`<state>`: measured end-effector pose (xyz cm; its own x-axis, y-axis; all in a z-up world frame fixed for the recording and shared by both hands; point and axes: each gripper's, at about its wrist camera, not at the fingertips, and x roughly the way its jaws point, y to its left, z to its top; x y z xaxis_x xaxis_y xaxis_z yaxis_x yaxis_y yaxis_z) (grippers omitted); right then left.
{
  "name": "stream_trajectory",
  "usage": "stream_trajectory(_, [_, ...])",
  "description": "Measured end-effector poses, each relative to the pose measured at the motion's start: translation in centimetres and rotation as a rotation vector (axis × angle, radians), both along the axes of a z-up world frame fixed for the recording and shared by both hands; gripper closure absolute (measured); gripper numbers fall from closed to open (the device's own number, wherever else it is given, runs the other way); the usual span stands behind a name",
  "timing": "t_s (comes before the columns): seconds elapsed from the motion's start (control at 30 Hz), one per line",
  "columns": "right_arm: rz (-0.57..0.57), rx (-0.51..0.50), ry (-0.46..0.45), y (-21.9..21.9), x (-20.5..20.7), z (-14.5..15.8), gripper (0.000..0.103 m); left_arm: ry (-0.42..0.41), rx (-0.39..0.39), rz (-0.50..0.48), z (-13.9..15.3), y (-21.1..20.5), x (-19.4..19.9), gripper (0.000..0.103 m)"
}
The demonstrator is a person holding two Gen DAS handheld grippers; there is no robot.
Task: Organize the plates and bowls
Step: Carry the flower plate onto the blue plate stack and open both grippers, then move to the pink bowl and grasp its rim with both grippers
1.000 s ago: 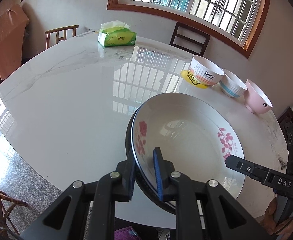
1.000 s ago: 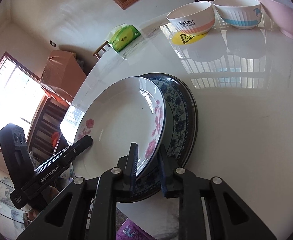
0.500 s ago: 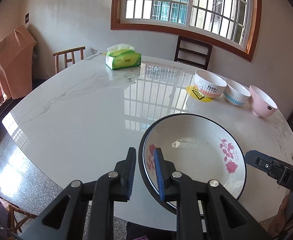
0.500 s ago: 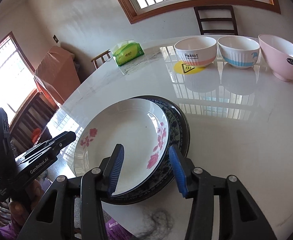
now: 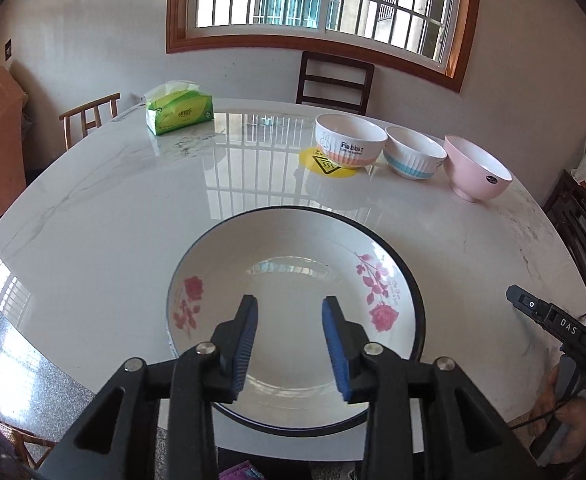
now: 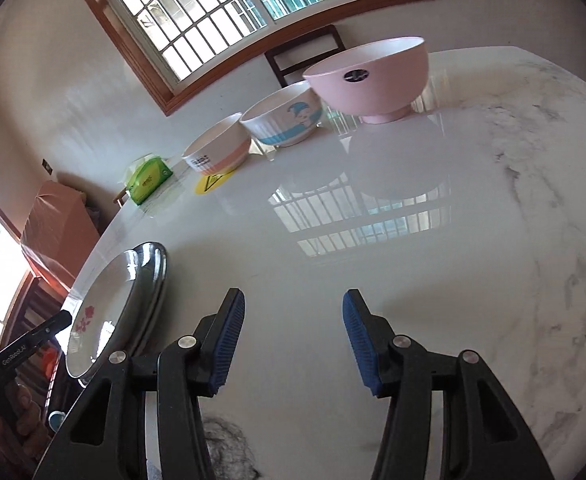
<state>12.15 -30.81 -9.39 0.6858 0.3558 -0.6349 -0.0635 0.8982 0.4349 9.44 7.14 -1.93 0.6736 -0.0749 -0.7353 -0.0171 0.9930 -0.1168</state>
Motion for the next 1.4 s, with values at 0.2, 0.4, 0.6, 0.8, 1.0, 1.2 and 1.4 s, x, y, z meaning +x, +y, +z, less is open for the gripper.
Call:
stream_trajectory(0.2, [-0.071,0.123,0.013,-6.8,-0.6,-0.4,0.053,-0.014,-0.097,-0.076,1.4,-4.7,1.5,0.032])
stream_trajectory(0.4, [-0.083,0.258,0.046,-10.8,0.2,-0.7,0.045,-0.1,-0.141,-0.22,3.2,-10.2,3.1,0.028])
stream_trajectory(0.6, [-0.107,0.28,0.079,-13.1,3.0,-0.7,0.047,0.065,-0.258,-0.314,3.4,-14.6,9.4,0.028])
stream_trajectory(0.8, [-0.071,0.37,0.175,-15.1,7.8,-0.9,0.063,0.099,-0.303,-0.326,4.7,-17.4,16.7,0.028])
stream_trajectory(1.0, [-0.079,0.319,0.145,-16.8,14.1,2.4,0.067,0.255,-0.403,-0.32,2.4,-19.8,23.7,0.028])
stream_trajectory(1.2, [-0.094,0.238,0.124,-17.7,19.9,6.3,0.065,0.292,-0.466,-0.269,0.6,-21.0,28.0,0.03])
stream_trajectory(1.4, [-0.085,0.178,0.173,-17.2,25.0,6.6,0.06,0.265,-0.404,-0.296,0.2,-23.4,29.7,0.03])
